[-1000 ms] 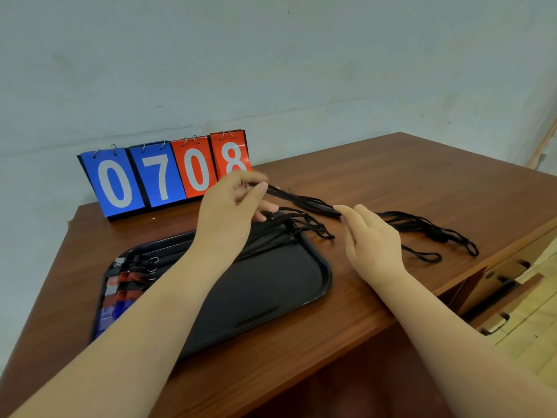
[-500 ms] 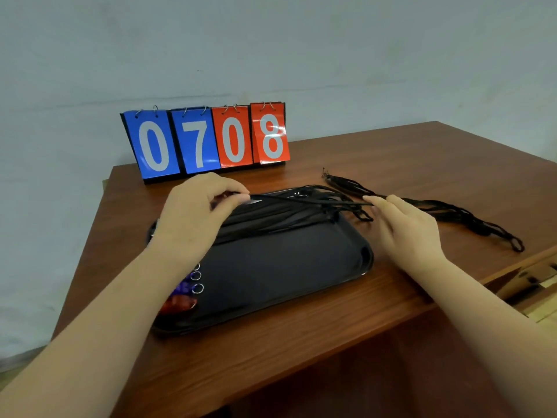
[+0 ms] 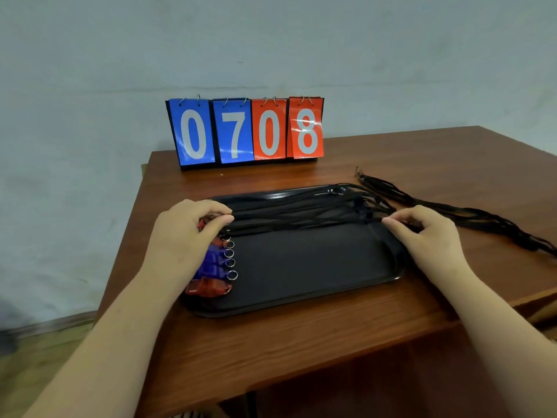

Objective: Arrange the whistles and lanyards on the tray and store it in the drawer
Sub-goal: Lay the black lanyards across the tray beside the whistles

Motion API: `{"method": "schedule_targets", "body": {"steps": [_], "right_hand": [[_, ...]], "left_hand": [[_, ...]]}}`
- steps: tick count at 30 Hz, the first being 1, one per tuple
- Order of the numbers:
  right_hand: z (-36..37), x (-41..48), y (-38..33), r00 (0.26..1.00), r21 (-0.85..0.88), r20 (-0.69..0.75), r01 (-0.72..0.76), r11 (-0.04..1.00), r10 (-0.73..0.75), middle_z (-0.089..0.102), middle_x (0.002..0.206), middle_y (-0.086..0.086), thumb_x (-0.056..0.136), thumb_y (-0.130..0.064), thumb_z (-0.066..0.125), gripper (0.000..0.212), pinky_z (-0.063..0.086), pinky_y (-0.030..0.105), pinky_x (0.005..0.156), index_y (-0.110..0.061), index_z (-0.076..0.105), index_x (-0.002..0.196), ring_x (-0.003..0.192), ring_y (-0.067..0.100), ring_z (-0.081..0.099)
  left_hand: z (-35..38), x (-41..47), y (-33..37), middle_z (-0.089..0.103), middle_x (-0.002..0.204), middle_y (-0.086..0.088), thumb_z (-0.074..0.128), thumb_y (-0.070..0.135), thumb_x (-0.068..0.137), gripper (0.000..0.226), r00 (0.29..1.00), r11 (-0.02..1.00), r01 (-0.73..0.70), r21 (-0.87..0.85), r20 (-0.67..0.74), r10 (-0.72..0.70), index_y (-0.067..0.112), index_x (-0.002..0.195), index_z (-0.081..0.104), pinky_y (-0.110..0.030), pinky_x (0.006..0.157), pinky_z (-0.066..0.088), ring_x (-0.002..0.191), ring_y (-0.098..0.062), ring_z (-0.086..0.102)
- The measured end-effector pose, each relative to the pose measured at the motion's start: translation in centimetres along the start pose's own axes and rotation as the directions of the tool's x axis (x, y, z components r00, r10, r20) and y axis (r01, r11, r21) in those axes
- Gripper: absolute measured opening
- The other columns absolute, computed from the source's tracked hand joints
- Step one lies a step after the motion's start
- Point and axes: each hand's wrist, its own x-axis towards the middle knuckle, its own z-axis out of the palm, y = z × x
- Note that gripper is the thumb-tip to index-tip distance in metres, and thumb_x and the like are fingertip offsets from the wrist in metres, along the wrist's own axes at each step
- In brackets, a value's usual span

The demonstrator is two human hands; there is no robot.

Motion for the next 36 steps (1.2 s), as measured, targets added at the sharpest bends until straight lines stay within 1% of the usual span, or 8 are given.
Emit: {"method": "schedule_targets", "body": {"steps": [4,8,10,13,16,22,31,36], "right_hand": [[0.1,0.1,0.4,0.999,0.009,-0.017,-0.046,0.999,0.046,0.069,0.09,-0.012,0.086,-0.027,0.074,0.004,0.044,0.022,0.08,-0.024,0.074,0.088,0.089,0.003,0.062],[0.2,0.2,0.5,0.999,-0.027,-0.004,-0.046,0.999,0.046,0.068,0.091,-0.013,0.087,-0.026,0.072,0.003,0.041,0.019,0.075,-0.026,0.073,0.09,0.085,0.002,0.058],[0.3,0.2,0.6,0.998,-0.044,-0.001,-0.056,0.997,0.056,0.068,0.092,-0.013,0.087,-0.026,0.072,0.004,0.041,0.023,0.077,-0.027,0.072,0.091,0.088,0.005,0.058],[0.3,0.2,0.8,0.998,-0.032,-0.002,-0.069,0.997,0.069,0.068,0.093,-0.012,0.087,-0.023,0.072,0.008,0.045,0.027,0.078,-0.026,0.072,0.094,0.089,0.009,0.059],[0.4,0.3,1.0,0.997,0.028,0.003,-0.078,0.997,0.078,0.068,0.095,-0.011,0.087,-0.018,0.072,0.011,0.049,0.027,0.082,-0.025,0.071,0.095,0.09,0.009,0.063],[0.5,0.3,1.1,0.995,0.073,-0.011,-0.097,0.993,0.098,0.069,0.092,-0.007,0.089,-0.008,0.066,0.015,0.049,0.024,0.08,-0.023,0.067,0.092,0.088,0.008,0.065],[0.6,0.4,1.4,0.994,0.036,0.007,-0.11,0.993,0.11,0.069,0.097,-0.006,0.09,-0.008,0.061,0.017,0.053,0.031,0.085,-0.023,0.068,0.094,0.093,0.013,0.066],[0.6,0.6,1.1,0.998,-0.028,0.035,-0.061,0.998,0.062,0.064,0.101,-0.008,0.091,-0.005,0.056,0.022,0.042,0.02,0.084,-0.017,0.073,0.098,0.099,0.011,0.059]], "left_hand": [[-0.3,0.1,-0.1,0.065,0.089,0.011,0.069,0.027,0.09,0.006,0.997,0.996,-0.016,0.086,0.071,0.01,0.029,0.093,0.073,-0.011,0.071,0.034,0.089,-0.007,0.055],[0.2,0.4,-0.9,0.066,0.084,0.014,0.066,0.026,0.092,0.009,0.988,0.983,-0.067,0.17,0.147,0.042,0.031,0.086,0.07,-0.034,0.079,0.046,0.092,-0.013,0.057],[0.4,0.5,-1.2,0.066,0.085,0.013,0.067,0.026,0.09,0.009,0.986,0.979,-0.076,0.192,0.157,0.046,0.031,0.083,0.069,-0.04,0.084,0.049,0.093,-0.016,0.057],[0.7,0.5,-1.5,0.06,0.093,0.011,0.072,0.026,0.086,0.009,0.995,0.98,-0.05,0.195,0.1,0.03,0.031,0.081,0.068,-0.033,0.089,0.04,0.102,-0.017,0.051],[1.0,0.2,-1.6,0.056,0.101,0.009,0.078,0.025,0.082,0.006,0.999,0.977,-0.013,0.213,0.053,0.002,0.028,0.081,0.073,-0.033,0.09,0.034,0.111,-0.022,0.043],[1.2,-0.1,-1.0,0.051,0.113,0.011,0.078,0.034,0.081,0.009,0.993,0.962,0.023,0.272,0.103,-0.053,0.033,0.075,0.072,-0.032,0.089,0.02,0.118,-0.02,0.034],[1.4,-0.4,-0.4,0.048,0.116,0.013,0.077,0.036,0.082,0.011,0.987,0.947,0.051,0.316,0.128,-0.095,0.035,0.075,0.069,-0.034,0.09,0.018,0.121,-0.021,0.032],[1.4,-0.4,-0.3,0.05,0.114,0.013,0.077,0.035,0.081,0.014,0.988,0.952,0.052,0.303,0.125,-0.093,0.036,0.073,0.066,-0.034,0.088,0.017,0.12,-0.022,0.033]]}}
